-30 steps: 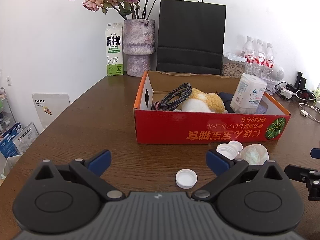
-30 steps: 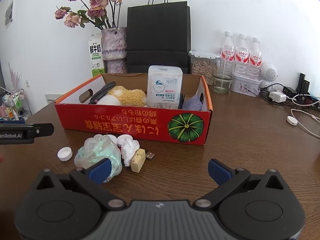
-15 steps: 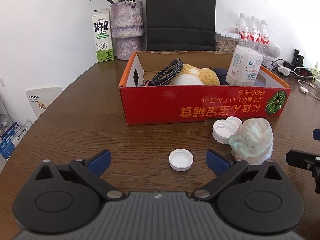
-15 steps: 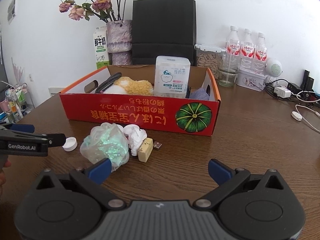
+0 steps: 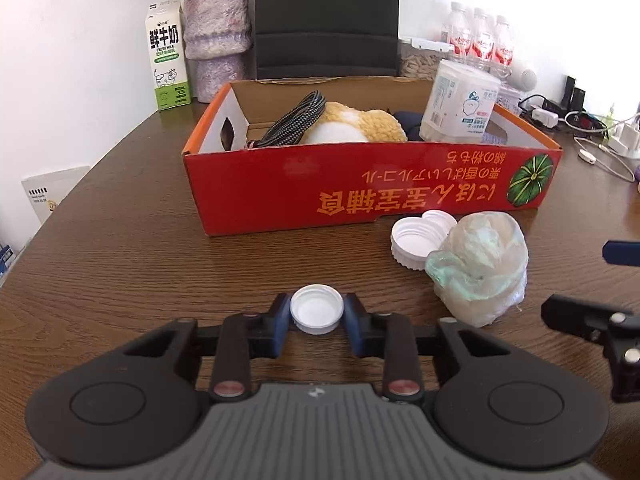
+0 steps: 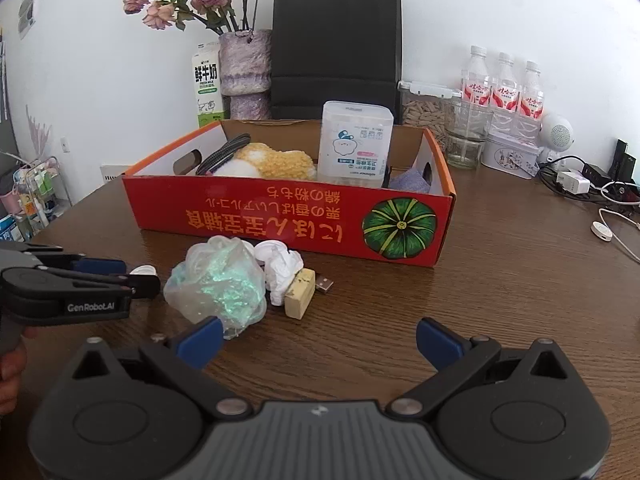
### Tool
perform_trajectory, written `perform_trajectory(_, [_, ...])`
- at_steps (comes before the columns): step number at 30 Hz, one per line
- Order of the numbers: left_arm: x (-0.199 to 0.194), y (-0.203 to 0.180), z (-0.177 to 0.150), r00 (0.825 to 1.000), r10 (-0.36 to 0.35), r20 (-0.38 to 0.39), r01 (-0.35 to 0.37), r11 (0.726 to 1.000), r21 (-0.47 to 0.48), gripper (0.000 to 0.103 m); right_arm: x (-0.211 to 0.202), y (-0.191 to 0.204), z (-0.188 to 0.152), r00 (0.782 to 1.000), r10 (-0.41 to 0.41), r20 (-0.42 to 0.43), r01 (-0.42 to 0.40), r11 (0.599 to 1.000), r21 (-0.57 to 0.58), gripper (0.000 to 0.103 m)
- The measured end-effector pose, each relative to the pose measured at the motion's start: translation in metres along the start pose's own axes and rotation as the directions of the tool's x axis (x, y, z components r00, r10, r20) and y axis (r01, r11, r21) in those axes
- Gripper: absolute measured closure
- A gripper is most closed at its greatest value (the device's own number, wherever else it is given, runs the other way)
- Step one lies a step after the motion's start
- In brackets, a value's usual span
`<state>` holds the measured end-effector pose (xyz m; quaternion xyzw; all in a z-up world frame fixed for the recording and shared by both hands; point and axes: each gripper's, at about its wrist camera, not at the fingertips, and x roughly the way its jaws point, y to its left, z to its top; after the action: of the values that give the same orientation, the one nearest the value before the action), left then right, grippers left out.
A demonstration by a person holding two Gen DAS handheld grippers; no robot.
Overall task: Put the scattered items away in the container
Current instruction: 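Grasp a white bottle cap with the left tool while the right tool grasps the clear plastic bag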
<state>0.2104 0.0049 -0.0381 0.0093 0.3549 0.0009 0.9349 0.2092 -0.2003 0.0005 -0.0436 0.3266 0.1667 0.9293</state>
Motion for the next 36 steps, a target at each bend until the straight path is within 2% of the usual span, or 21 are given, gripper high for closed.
perform_trajectory(9, [-0.012,0.013,0.002,0.999,0.017,0.044,-0.015,0.999,-0.041,0.074,0.001,0.011,0.005,1.000,0.011,0.005,-0.010,0.999,-0.031,0.000])
perform_trajectory(17, [-0.025,0.038,0.004,0.995,0.059,0.081,-0.051,0.994,-0.095,0.074,0.011,0.040,0.015,0.998,0.064,0.024,-0.061,0.989,-0.132,0.002])
perform_trajectory(22, [-0.031,0.050,0.002,0.993,0.069,0.096,-0.056,0.991,-0.123,0.074,0.025,0.059,0.020,0.998,0.068,0.017,-0.063,0.978,-0.197,0.014])
perform_trajectory(24, [-0.032,0.054,0.002,0.993,0.070,0.100,-0.057,0.990,-0.131,0.074,0.029,0.063,0.023,0.998,0.062,0.017,-0.057,0.976,-0.210,0.015])
perform_trajectory(26, [-0.031,0.056,0.002,0.992,0.071,0.100,-0.057,0.990,-0.132,0.074,0.031,0.065,0.025,0.998,0.061,0.016,-0.056,0.975,-0.213,0.030])
perform_trajectory(27, [-0.031,0.057,0.002,0.993,0.070,0.100,-0.056,0.990,-0.133,0.074,0.033,0.066,0.025,0.998,0.065,0.010,-0.061,0.975,-0.212,0.047])
perform_trajectory(28, [-0.031,0.057,0.002,0.993,0.068,0.100,-0.054,0.990,-0.133,0.074,0.034,0.065,0.025,0.997,0.072,-0.001,-0.070,0.975,-0.210,0.057])
perform_trajectory(31, [-0.031,0.057,0.001,0.993,0.063,0.100,-0.049,0.990,-0.133,0.074,0.031,0.064,0.025,0.997,0.078,0.011,-0.074,0.976,-0.206,0.061])
perform_trajectory(36, [-0.032,0.055,0.001,0.993,0.058,0.102,-0.045,0.991,-0.129,0.074,0.019,0.060,0.027,0.993,0.101,0.058,-0.087,0.976,-0.197,0.062])
